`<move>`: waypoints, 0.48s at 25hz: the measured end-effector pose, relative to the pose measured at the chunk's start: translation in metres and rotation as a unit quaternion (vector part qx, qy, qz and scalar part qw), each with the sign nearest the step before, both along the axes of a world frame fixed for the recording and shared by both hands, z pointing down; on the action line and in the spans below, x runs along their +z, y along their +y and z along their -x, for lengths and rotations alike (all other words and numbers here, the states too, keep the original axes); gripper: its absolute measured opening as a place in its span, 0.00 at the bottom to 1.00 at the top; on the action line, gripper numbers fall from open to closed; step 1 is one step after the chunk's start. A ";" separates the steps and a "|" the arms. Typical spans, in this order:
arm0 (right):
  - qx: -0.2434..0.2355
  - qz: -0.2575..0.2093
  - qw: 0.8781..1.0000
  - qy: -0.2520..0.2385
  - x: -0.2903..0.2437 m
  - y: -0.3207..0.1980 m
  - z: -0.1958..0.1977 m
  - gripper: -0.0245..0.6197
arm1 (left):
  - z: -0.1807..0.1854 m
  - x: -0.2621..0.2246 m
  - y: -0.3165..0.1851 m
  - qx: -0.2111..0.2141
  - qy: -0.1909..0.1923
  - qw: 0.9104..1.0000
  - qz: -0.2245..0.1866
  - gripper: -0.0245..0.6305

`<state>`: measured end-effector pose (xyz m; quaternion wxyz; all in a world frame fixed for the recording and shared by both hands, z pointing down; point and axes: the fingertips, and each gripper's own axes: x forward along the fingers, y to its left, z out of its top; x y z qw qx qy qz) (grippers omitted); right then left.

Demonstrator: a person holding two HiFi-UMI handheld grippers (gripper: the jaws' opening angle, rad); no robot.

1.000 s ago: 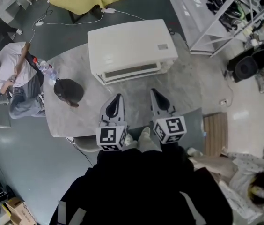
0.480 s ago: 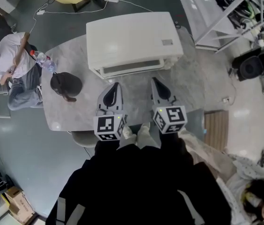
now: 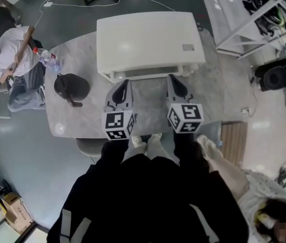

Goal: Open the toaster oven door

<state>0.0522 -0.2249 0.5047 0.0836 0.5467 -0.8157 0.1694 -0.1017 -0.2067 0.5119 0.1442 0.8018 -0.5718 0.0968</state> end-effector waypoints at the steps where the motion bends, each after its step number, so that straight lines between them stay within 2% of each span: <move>1: 0.001 0.003 1.000 0.001 0.002 -0.004 0.000 0.04 | 0.001 0.003 -0.003 -0.001 -0.002 1.000 0.003 0.04; 12: 0.006 0.032 0.999 0.013 0.029 -0.023 -0.004 0.04 | 0.012 0.022 -0.021 -0.015 -0.008 1.000 0.026 0.04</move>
